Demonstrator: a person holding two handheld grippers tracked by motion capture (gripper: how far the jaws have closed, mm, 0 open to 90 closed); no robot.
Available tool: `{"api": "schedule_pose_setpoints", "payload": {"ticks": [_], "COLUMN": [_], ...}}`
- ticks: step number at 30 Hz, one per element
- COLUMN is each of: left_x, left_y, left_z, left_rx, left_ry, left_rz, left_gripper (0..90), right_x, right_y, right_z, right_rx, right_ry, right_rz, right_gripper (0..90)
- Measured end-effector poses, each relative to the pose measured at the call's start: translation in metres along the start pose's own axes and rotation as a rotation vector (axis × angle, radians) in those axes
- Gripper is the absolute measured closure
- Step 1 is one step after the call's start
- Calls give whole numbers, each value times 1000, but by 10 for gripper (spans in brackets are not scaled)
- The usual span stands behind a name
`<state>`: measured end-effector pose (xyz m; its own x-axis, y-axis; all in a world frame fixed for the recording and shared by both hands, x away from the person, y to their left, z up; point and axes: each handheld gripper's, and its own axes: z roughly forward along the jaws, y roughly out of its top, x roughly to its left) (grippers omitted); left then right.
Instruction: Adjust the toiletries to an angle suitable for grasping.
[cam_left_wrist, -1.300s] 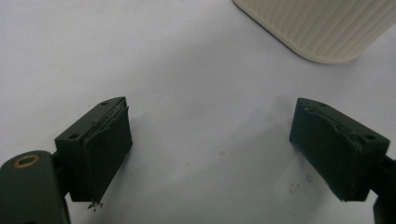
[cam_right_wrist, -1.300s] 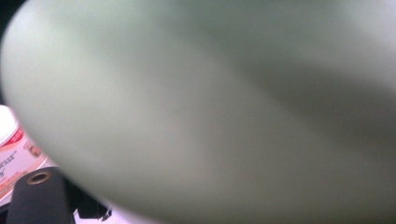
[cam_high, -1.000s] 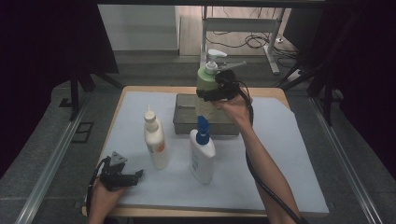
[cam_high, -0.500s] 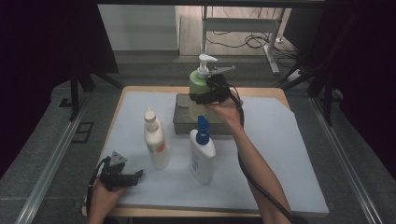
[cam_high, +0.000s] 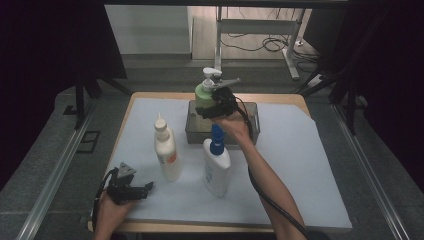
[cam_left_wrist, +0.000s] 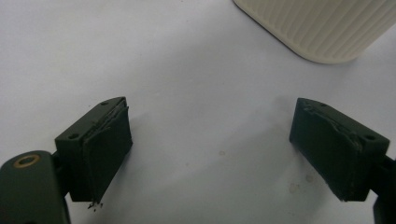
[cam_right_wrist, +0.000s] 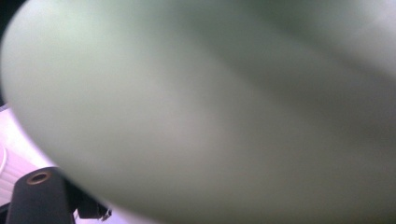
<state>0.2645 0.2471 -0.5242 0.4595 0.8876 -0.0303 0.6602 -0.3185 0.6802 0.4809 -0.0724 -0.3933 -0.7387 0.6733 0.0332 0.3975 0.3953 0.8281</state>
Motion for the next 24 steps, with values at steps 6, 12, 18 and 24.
{"api": "schedule_pose_setpoints", "payload": {"ticks": [6,12,18,24], "left_x": [0,0,0,0], "left_y": [0,0,0,0], "left_z": [0,0,0,0], "left_rx": [1,0,1,1], "left_ry": [0,0,0,0], "left_rz": [1,1,1,1], "left_gripper": [125,125,124,125], "right_x": [6,9,12,14], "right_y": [-8,-13,-15,-18], "right_z": [13,23,29,36], "right_rx": [15,25,29,32], "right_ry": [0,6,12,21], "right_rz": [-7,-13,-31,-26], "right_gripper": [128,128,127,127]}}
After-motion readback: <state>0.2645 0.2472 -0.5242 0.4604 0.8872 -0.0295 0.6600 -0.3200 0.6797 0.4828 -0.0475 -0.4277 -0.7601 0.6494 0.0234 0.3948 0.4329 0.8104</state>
